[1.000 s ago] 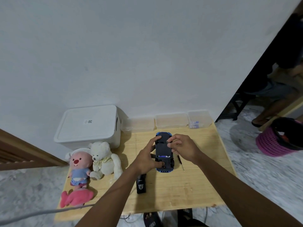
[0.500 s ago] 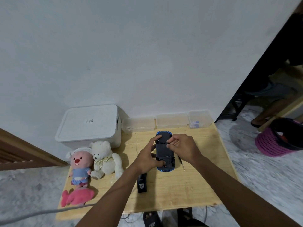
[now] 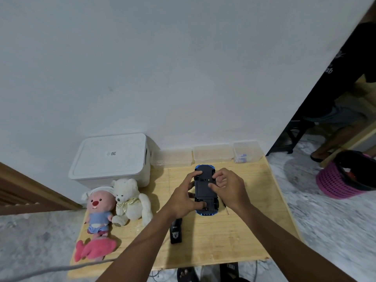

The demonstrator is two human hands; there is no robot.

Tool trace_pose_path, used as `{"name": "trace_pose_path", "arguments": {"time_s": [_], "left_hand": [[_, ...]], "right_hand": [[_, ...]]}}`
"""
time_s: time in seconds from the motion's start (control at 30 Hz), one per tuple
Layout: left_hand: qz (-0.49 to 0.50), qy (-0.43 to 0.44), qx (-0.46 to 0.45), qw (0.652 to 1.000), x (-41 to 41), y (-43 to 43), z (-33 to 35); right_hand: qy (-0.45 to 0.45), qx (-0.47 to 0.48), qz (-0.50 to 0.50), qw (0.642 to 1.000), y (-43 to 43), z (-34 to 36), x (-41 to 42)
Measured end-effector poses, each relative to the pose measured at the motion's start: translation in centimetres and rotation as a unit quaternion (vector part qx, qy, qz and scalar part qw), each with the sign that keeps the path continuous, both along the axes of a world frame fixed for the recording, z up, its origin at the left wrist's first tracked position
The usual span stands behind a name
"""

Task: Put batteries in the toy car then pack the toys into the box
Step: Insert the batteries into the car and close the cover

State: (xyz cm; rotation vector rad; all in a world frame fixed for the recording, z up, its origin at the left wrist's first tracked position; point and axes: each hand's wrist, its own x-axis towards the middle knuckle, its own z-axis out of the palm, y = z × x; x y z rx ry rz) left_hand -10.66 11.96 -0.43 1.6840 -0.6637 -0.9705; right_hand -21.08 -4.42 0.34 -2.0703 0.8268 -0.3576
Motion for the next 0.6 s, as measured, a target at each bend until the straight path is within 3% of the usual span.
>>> {"name": "trace_pose_path", "arguments": {"time_s": [0.2,0.6], "left_hand": [[0.0,0.011,-0.007,1.0,-0.32,-0.18,0.26],[-0.005,-0.014,0.013,1.0,-0.33,-0.49,0.59]], "right_hand": [[0.014,0.101,-0.032,0.994,0.38,-0.07,-0.24],[0.025,0.101,0.002,0.995,0.13,-0.26,-0.29]]}}
